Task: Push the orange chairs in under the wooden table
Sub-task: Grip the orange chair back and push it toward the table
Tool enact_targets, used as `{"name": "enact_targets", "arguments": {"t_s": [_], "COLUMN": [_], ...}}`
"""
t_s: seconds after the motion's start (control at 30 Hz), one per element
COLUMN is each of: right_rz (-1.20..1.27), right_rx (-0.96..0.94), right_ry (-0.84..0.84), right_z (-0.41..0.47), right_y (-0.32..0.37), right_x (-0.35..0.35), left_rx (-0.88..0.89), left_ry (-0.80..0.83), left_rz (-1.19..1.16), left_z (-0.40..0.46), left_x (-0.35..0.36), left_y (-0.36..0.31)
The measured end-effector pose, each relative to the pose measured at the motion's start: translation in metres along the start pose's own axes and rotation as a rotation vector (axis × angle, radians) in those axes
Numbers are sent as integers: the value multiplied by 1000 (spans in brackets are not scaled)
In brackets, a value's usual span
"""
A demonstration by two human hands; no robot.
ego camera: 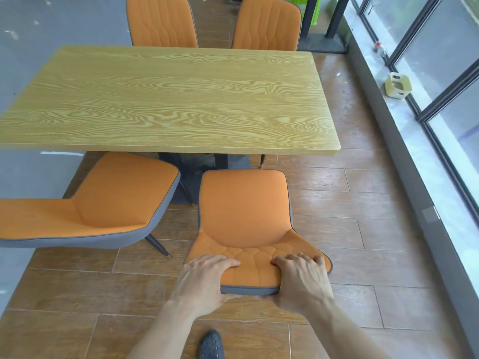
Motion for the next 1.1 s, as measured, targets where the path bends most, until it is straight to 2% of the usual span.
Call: {"name": "enact_targets", "arguments": {"t_s": [0.5, 0.67, 0.73, 0.8, 0.87, 0.93, 1.1], "right_rz": [11, 79, 201, 304, 345, 372, 417], "right_rx": [39, 110, 102, 101, 99, 91, 5], "right_ry": [29, 188, 195, 115, 9, -1, 10], "right_z": [-5, -4, 5, 19, 40, 59, 116], "right_y": [2, 16, 55, 100, 174, 256, 455], "right_x": [-1, -8, -18, -30, -43, -50, -57], "left_rx": [11, 65, 79, 65, 47, 38, -56], "left_ry": [75, 134, 45, -90, -213, -302, -343], "left_rz": [19, -133, -191, -198, -201, -185, -72], "left_z": [3, -4, -13, -18, -33, -48, -96], "left_x": [-2, -24, -54, -86, -132, -175, -271], "left_y": [-2, 21, 62, 107, 173, 242, 429]}}
Point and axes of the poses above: each hand's wrist, its own z-axis towards the middle knuckle, its own x-axis out of the palm, y = z × x, the point moved 4 cm from there along z, towards the middle knuckle, and after that the axes turned 11 degrees about -y, right-handed, at the moved point
